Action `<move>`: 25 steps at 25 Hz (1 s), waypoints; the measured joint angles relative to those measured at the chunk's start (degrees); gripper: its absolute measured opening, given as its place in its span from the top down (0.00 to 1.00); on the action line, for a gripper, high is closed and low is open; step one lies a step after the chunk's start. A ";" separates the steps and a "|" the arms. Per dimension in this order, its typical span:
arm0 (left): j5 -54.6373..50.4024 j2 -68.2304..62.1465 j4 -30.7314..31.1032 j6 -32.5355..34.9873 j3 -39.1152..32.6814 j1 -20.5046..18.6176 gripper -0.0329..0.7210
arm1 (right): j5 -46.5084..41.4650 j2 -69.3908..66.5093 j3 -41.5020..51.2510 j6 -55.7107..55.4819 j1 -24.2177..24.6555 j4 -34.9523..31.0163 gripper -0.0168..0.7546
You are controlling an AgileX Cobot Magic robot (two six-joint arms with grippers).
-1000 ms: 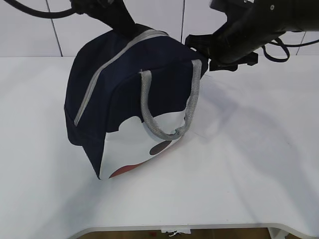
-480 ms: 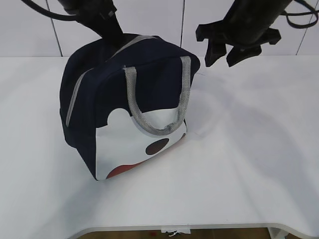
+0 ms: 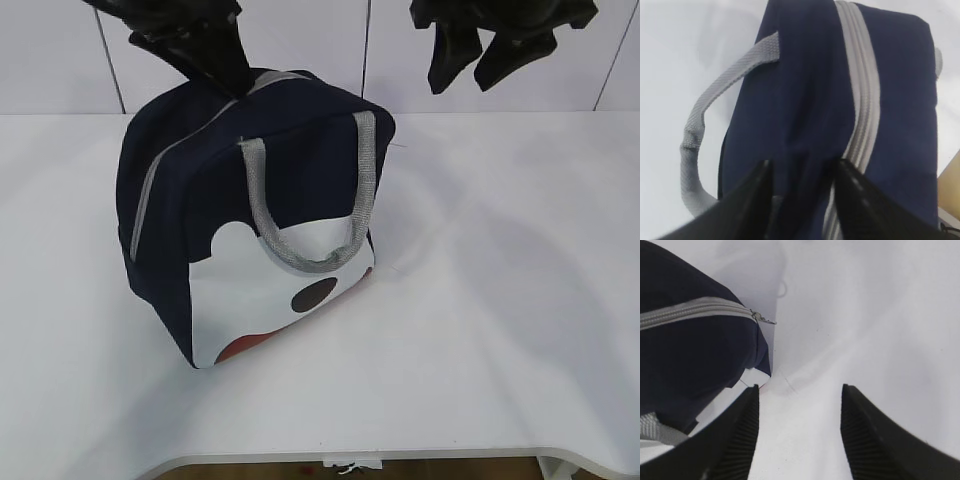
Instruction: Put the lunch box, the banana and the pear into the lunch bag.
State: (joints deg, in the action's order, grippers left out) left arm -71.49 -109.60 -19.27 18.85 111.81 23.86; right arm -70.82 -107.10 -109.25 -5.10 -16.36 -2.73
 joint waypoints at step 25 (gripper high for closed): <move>-0.11 35.12 10.45 -8.44 -30.09 0.00 0.44 | -1.10 37.08 28.72 1.14 0.00 0.00 0.44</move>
State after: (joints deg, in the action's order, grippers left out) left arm -71.60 -74.49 -8.82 10.41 81.72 23.86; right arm -71.91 -70.02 -80.54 -3.96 -16.36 -2.73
